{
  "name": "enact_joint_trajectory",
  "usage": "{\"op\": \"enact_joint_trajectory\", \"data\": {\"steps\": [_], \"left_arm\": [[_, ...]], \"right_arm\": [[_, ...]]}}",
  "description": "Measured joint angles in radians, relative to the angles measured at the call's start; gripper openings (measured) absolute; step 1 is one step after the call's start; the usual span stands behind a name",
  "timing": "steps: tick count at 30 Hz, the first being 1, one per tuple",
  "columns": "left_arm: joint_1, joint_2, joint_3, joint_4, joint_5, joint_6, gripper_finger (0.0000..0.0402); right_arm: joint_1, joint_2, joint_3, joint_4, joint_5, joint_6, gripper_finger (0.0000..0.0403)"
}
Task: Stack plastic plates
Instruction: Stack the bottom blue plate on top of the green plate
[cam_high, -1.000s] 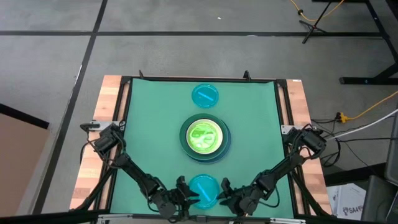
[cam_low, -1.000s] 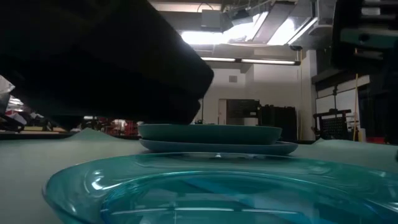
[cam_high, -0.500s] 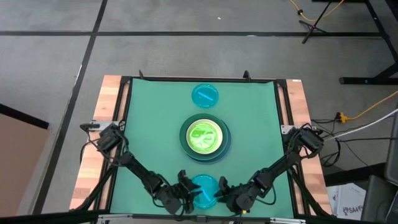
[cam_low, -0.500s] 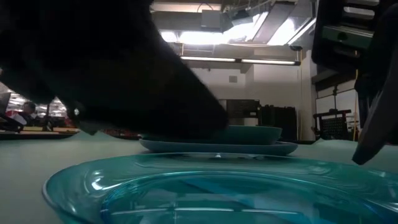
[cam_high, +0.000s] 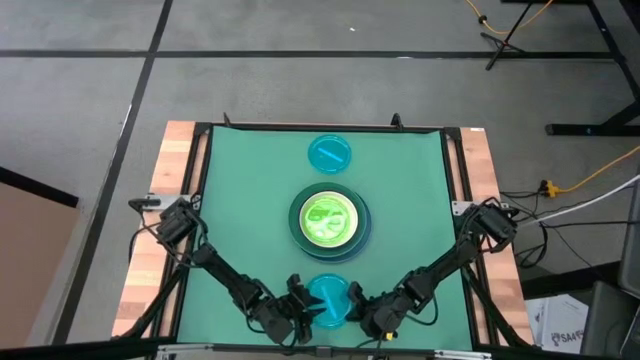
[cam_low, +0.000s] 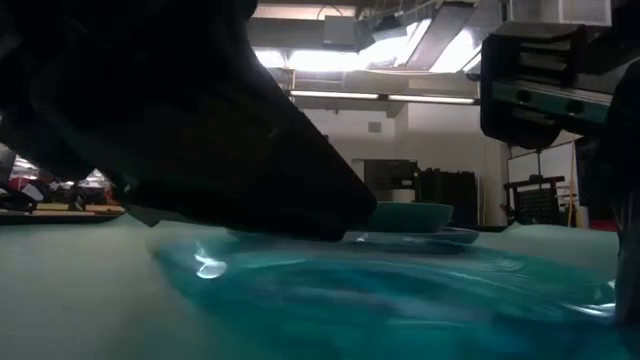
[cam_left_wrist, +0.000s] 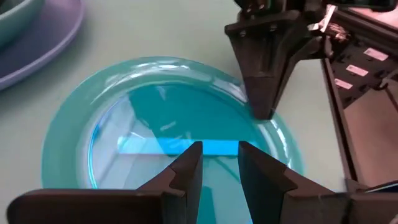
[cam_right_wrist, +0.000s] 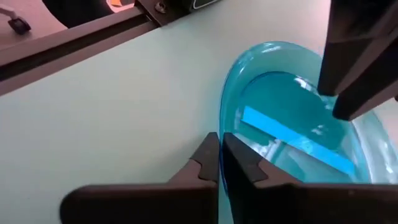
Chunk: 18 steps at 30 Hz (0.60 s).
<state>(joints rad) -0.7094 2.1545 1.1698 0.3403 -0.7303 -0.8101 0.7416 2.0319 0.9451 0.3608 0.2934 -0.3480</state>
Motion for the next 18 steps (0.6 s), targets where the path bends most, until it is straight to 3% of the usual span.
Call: {"op": "enact_joint_trajectory", "data": {"steps": [10,18], "left_arm": [[-0.034,-0.119,0.000,-0.002,0.054,0.160,0.0095],[-0.078,-0.273,0.000,-0.053,-0.039,0.346,0.0095]], "right_arm": [[-0.003,-0.031,0.022,-0.026,-0.002,0.018,0.0003],[-0.014,-0.146,0.022,-0.108,0.050,0.024,0.0001]]}}
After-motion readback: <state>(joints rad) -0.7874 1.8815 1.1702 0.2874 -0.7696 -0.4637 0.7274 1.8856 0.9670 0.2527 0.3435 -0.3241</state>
